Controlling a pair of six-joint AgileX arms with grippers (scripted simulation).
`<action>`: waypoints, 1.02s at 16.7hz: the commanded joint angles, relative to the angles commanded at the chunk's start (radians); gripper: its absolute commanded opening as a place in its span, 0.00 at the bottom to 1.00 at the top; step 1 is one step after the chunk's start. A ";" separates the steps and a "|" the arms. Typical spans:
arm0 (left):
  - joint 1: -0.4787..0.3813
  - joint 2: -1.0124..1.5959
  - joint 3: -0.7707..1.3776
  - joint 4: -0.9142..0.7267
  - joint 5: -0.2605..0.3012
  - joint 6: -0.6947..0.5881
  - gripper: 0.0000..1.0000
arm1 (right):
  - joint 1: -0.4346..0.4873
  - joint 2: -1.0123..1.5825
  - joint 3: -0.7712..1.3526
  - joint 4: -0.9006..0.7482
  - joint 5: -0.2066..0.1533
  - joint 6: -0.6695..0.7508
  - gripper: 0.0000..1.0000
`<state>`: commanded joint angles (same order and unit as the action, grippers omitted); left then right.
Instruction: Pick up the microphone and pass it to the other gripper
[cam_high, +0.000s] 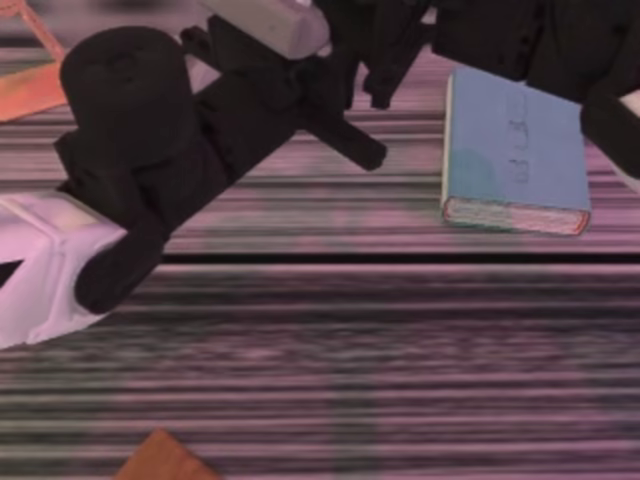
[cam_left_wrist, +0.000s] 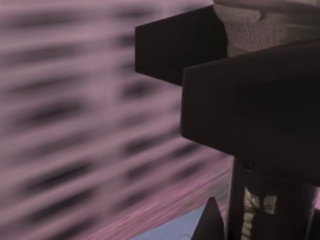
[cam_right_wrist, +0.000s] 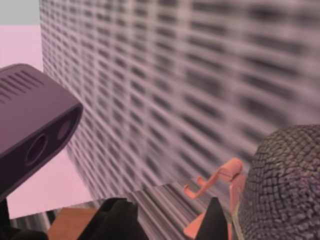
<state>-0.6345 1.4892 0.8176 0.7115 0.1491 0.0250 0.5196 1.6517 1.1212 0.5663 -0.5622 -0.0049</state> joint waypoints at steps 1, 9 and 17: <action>0.000 0.000 0.000 0.000 0.000 0.000 0.00 | 0.000 0.000 0.000 0.000 0.000 0.000 0.00; 0.000 0.000 0.000 0.000 0.000 0.000 0.38 | 0.000 0.000 0.000 0.000 0.000 0.000 0.00; 0.000 0.000 0.000 0.000 0.000 0.000 0.98 | 0.000 0.000 0.000 0.000 0.000 0.000 0.00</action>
<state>-0.6345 1.4892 0.8176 0.7115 0.1491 0.0250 0.5196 1.6517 1.1212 0.5663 -0.5622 -0.0049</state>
